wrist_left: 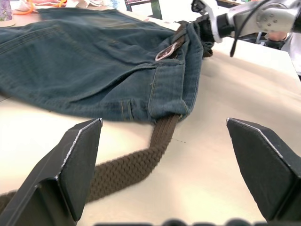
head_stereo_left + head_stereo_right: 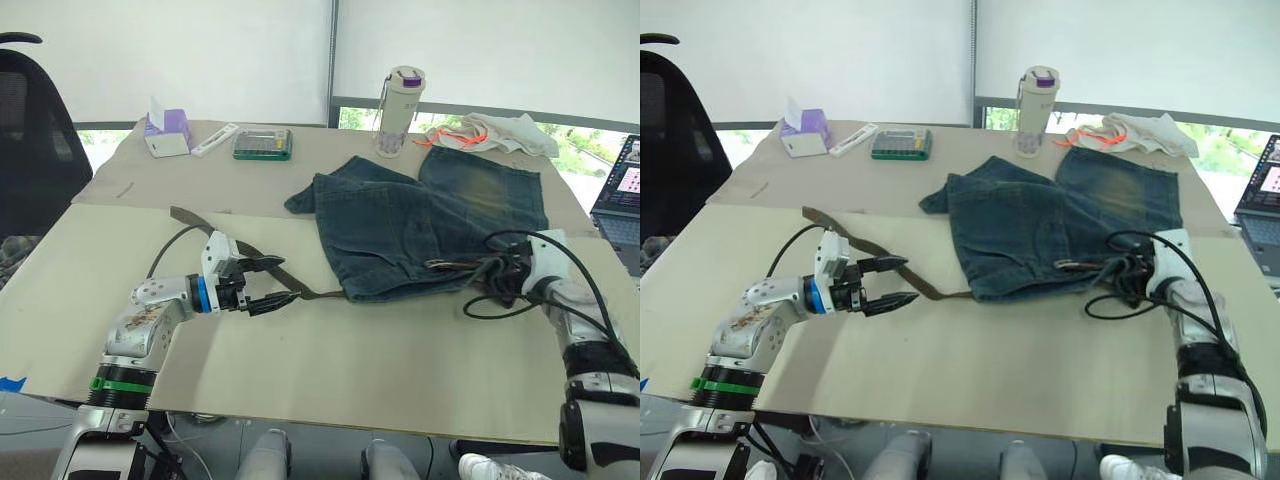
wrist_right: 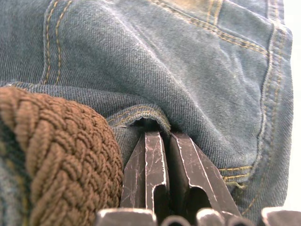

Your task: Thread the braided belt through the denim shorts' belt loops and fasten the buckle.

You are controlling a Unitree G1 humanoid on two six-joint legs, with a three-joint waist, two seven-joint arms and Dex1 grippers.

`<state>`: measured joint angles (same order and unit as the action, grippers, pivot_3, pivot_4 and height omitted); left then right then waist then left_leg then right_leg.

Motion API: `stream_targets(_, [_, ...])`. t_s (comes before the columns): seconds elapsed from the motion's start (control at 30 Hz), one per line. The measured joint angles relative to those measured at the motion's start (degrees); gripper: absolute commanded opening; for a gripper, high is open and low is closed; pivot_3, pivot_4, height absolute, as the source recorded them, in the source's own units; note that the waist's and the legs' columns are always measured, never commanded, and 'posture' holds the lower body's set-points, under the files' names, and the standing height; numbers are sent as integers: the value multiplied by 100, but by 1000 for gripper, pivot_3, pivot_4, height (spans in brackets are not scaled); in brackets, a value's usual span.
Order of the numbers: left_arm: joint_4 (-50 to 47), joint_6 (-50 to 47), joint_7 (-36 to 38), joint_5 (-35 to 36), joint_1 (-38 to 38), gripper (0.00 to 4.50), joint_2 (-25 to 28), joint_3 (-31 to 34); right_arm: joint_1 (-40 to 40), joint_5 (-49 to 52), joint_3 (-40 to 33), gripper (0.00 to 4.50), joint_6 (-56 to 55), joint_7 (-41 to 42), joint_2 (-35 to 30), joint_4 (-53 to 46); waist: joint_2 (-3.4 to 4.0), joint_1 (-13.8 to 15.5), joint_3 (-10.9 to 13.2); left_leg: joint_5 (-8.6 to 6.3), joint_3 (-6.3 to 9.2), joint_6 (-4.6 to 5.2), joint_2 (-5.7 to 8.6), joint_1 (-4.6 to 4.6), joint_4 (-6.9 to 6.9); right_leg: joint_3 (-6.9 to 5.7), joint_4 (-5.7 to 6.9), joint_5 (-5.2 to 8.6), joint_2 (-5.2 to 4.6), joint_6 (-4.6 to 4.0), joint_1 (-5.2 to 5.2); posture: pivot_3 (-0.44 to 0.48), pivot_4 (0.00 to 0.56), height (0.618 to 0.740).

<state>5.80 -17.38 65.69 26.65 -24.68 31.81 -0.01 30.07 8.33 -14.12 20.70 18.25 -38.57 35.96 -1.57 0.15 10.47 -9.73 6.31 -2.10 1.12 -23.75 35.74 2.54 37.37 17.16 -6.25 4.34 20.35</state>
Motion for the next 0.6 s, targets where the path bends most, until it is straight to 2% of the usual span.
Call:
stream_targets(0.13, [11,3,2,-1,2,4500,-6,6,-486,206,-352,81,574,-381,161,-863,0,-41,0,0,0,0,-3,-1,-4,0,-3,0,1,-1,2,0,150,740])
stream_targets(0.23, [17,5,10,-2,1,4500,-19,4,-662,376,-319,81,1036,-354,481,-1641,0,-149,0,0,0,0,-7,4,-5,2,10,0,4,-1,7,0,150,740])
stream_targets(0.3, [35,5,14,-3,-18,4500,-62,-3,-715,401,-15,81,1292,-145,651,-2167,0,-301,0,0,-1,0,-10,12,-5,5,24,-1,8,-1,11,0,150,740])
stream_targets(0.4, [52,6,36,-3,-51,4500,-80,-19,-674,323,406,81,1347,162,713,-2436,0,-437,0,1,-2,1,-15,31,-5,10,40,0,14,-1,10,0,150,740])
stream_targets(0.6, [134,49,134,-11,-135,4500,-21,-15,-670,-148,1162,81,761,1073,145,-2409,0,-433,0,0,-3,1,-23,37,-12,14,39,1,23,1,9,0,150,740])
